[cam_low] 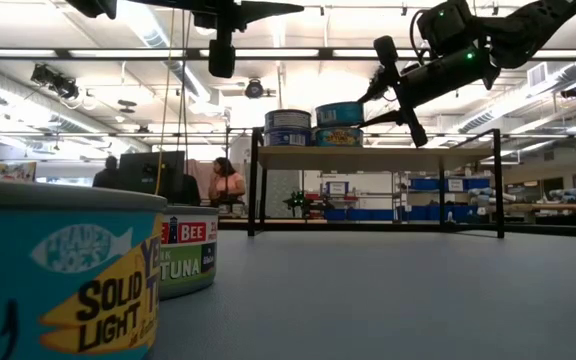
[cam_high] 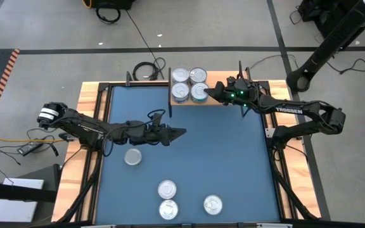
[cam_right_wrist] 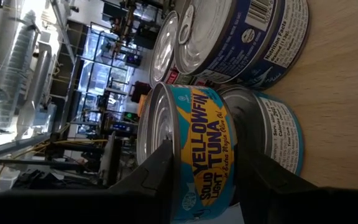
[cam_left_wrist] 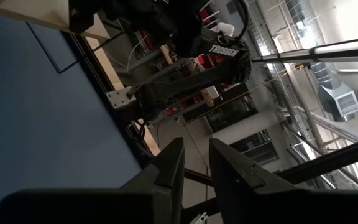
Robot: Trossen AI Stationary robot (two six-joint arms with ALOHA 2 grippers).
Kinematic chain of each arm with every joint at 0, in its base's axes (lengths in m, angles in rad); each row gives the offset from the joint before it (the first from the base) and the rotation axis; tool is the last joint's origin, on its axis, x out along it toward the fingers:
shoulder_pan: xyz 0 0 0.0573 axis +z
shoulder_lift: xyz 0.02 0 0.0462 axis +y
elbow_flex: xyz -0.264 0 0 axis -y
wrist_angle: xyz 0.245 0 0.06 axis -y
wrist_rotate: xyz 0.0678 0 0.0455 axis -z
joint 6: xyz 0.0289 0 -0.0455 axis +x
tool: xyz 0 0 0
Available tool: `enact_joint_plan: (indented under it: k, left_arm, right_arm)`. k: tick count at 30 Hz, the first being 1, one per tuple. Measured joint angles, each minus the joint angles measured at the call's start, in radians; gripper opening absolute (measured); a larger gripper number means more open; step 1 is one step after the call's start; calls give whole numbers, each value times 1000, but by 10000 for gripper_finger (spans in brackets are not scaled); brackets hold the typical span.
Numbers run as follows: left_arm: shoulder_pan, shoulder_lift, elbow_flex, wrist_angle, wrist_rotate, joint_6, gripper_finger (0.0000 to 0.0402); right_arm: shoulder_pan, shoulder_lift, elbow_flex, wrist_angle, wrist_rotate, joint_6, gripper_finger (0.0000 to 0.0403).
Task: Stack canned seafood by type on shelf
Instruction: Stack the yellow blue tuna can on top of the yellow blue tuna can on the shelf
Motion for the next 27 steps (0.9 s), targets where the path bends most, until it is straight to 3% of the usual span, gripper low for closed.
enact_joint_plan:
  k: [17, 23, 27]
  left_arm:
    - [0, 0, 0, 0, 0, 3, 78]
    - [0, 0, 0, 0, 0, 3, 78]
    - [0, 0, 0, 0, -1, 3, 78]
  right_arm:
    - [-1, 0, -2, 0, 9, -18, 128]
    - [-24, 1, -2, 10, 8, -25, 224]
    - [-39, 2, -2, 12, -44, -54, 243]
